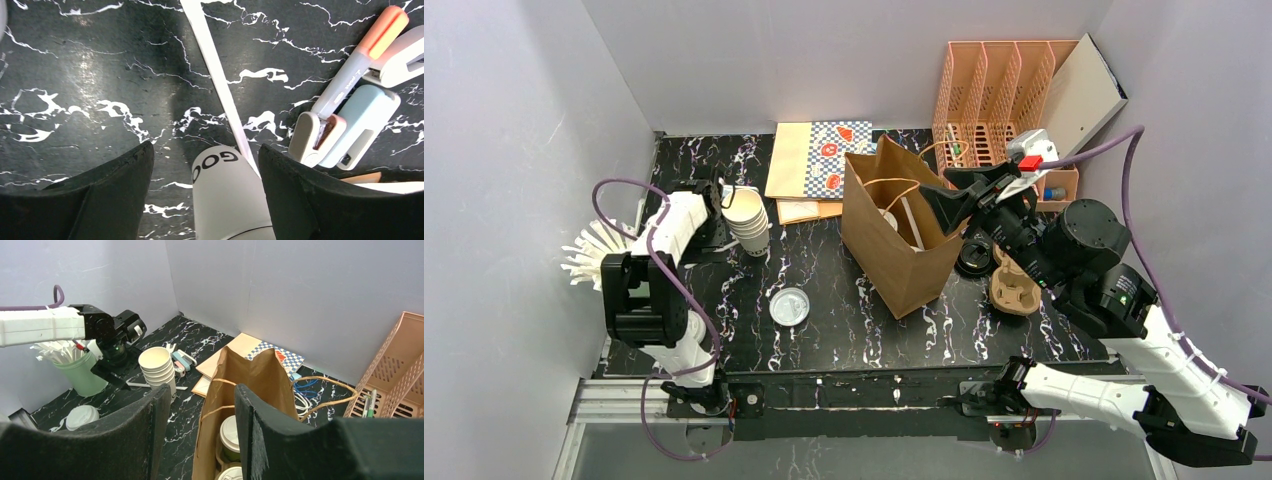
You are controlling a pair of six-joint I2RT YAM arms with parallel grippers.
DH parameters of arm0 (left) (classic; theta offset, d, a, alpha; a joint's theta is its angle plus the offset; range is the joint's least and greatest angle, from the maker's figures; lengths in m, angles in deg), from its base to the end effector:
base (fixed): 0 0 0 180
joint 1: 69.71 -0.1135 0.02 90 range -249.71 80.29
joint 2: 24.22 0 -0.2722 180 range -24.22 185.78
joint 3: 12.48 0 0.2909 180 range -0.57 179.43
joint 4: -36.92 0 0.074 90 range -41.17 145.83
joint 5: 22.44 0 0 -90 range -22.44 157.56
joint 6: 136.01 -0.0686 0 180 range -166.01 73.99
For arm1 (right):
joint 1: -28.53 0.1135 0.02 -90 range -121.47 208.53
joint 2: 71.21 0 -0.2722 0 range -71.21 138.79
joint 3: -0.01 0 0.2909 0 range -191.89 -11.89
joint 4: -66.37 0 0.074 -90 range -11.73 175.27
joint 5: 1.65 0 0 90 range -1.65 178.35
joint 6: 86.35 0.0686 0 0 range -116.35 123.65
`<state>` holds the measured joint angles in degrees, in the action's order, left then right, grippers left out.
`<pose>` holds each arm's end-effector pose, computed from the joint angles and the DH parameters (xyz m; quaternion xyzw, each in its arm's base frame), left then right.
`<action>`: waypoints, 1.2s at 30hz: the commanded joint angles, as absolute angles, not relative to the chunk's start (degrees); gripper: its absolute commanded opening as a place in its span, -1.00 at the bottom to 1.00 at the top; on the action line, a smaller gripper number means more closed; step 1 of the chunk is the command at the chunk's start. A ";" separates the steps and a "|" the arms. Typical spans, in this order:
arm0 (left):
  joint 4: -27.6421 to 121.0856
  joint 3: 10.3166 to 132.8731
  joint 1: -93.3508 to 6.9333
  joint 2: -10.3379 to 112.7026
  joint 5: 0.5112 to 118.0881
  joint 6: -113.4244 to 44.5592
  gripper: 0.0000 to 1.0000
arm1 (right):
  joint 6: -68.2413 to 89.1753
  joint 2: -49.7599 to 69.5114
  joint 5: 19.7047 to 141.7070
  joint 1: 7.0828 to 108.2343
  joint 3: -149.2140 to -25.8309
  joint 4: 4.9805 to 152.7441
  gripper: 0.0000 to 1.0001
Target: Pack the takeout coffee
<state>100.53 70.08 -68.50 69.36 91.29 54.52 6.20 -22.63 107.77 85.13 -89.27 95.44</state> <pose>0.3593 0.0200 0.1977 -0.7570 0.6068 0.0271 0.2406 0.1271 0.1513 0.5353 -0.1665 0.6142 0.2844 0.7171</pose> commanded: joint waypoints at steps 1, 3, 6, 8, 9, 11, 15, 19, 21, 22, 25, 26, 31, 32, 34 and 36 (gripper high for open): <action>100.47 70.88 -69.58 71.74 90.33 59.46 0.46 | 5.32 -23.15 107.26 84.87 -89.75 93.27 0.15; 101.14 72.42 -69.62 74.04 88.79 59.72 0.39 | 5.32 -23.04 107.12 84.87 -89.69 93.17 0.15; 101.65 73.22 -69.62 76.17 87.62 60.84 0.28 | 5.32 -23.04 106.64 84.87 -89.63 93.06 0.15; 100.67 72.27 -69.62 76.36 87.58 62.24 0.26 | 5.32 -23.01 106.31 84.87 -89.58 93.02 0.15; 99.37 71.63 -71.35 76.26 87.34 62.52 0.24 | 5.37 -23.04 106.09 84.87 -89.51 93.03 0.15; 97.76 70.96 -71.92 76.47 87.08 63.04 0.18 | 5.43 -23.17 106.07 84.87 -89.34 93.03 0.15; 98.17 71.80 -72.24 78.24 87.46 63.27 0.07 | 5.39 -23.30 106.06 84.87 -89.06 92.88 0.15; 96.04 71.13 -72.32 79.44 86.99 63.80 -0.02 | 5.43 -23.41 105.49 84.87 -88.88 92.80 0.15; 95.57 71.08 -72.34 80.36 86.39 63.83 -0.08 | 5.43 -23.56 105.63 84.87 -88.67 92.63 0.15; 95.50 71.19 -72.34 80.77 86.25 63.60 -0.09 | 5.39 -23.50 105.64 84.87 -88.63 92.55 0.15; 94.82 70.48 -72.34 81.41 85.83 63.94 -0.16 | 5.32 -23.70 105.75 84.87 -88.62 92.54 0.15; 93.73 69.72 -72.34 81.42 85.47 64.32 -0.20 | 5.32 -23.80 105.63 84.86 -88.51 92.53 0.15; 90.31 68.40 -72.30 82.55 84.44 65.24 -0.43 | 5.23 -24.57 105.66 84.87 -88.05 92.45 0.15; 90.47 68.74 -72.33 83.09 84.48 65.19 -0.41 | 5.23 -24.62 105.66 84.87 -88.01 92.45 0.15; 90.65 69.14 -72.41 84.14 84.45 65.10 -0.37 | 5.15 -24.87 105.66 84.87 -87.92 92.36 0.15; 90.81 68.49 -72.55 84.58 83.88 65.72 -0.49 | 5.06 -24.76 105.71 84.87 -87.91 92.34 0.15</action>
<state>90.17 69.36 -72.23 81.84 84.23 63.85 5.96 -23.90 105.95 85.13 -87.90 94.89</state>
